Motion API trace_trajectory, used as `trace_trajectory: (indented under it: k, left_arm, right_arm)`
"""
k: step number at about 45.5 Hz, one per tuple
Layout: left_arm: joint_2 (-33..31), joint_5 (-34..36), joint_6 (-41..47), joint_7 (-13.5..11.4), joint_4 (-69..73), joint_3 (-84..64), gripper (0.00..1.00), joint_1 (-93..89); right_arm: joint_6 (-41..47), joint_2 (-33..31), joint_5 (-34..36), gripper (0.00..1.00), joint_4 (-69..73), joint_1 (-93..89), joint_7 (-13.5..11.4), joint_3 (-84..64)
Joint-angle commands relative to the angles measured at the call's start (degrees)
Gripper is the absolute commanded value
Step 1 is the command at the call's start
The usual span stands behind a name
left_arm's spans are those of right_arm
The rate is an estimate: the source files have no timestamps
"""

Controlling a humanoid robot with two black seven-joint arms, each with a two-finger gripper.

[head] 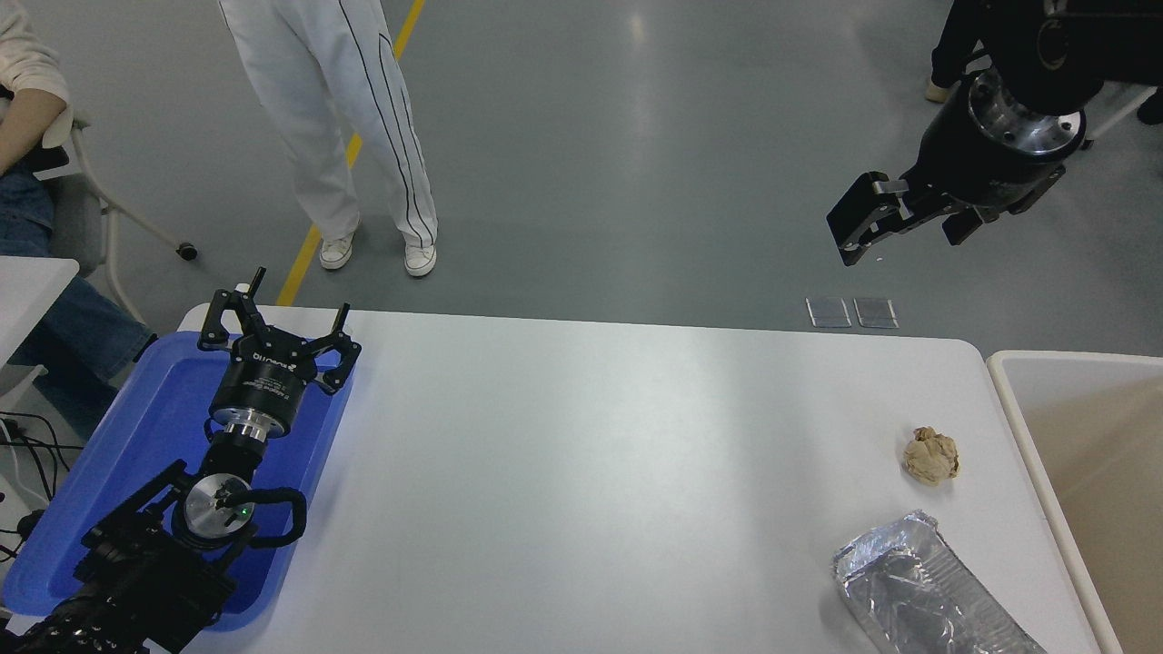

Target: Pick up paper cup place in dustbin

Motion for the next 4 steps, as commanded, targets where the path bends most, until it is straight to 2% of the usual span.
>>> trace_trajectory:
  k: [1,4]
  left_arm:
    - [0.0,0.0,0.01,0.0,0.0,0.0,1.0,0.0]
    - [0.0,0.0,-0.08,0.0,0.0,0.0,1.0,0.0]
  right_arm:
    - [0.0,-0.02,2.07,1.0,-0.16,0.06,-0.03,-3.04]
    - [0.0,-0.02,2.07,1.0,-0.16,-0.03,-0.03,-3.21]
